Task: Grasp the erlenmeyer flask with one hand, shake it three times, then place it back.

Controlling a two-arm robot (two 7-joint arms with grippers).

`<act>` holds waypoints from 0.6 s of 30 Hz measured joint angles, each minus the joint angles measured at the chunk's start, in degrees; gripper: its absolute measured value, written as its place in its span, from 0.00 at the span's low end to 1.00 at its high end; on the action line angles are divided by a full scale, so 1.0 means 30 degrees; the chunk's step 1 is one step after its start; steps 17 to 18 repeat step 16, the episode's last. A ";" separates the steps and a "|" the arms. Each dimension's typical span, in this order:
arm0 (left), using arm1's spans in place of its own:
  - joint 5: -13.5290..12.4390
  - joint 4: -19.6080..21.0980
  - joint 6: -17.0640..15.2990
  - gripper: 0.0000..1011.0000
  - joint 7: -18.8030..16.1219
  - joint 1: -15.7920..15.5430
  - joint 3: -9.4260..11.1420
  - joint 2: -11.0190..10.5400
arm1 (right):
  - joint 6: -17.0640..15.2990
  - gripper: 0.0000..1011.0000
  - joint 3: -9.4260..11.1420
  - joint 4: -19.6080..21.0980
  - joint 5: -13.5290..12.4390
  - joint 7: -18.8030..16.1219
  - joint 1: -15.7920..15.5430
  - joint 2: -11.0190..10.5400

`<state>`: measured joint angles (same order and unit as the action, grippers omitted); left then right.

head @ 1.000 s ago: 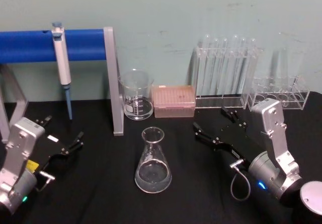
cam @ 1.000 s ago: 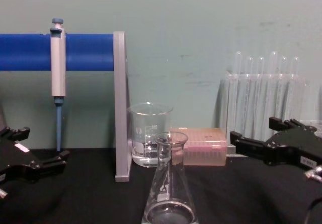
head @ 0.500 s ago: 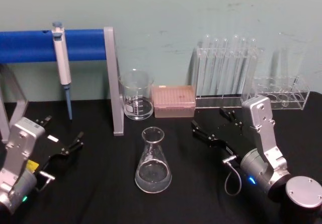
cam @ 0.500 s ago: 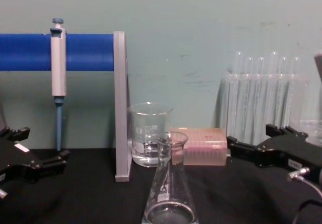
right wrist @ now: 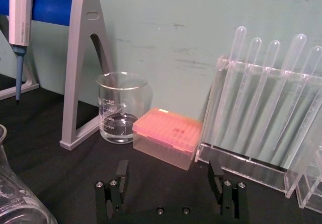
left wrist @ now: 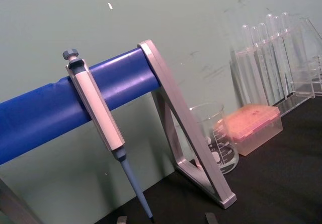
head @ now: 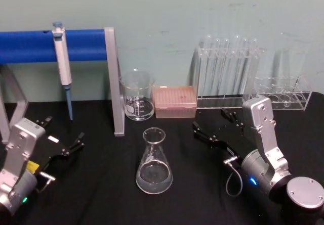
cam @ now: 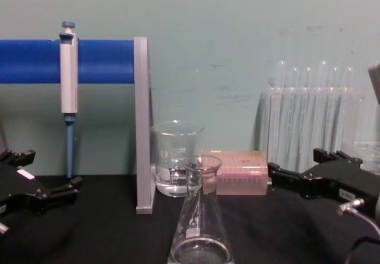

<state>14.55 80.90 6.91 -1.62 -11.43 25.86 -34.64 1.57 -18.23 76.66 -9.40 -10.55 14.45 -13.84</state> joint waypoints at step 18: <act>0.0000 -0.0001 -0.0001 0.99 -0.0001 0.0001 0.0000 0.0000 | 0.0031 0.99 -0.0030 0.0039 -0.0023 -0.0010 -0.0021 -0.0029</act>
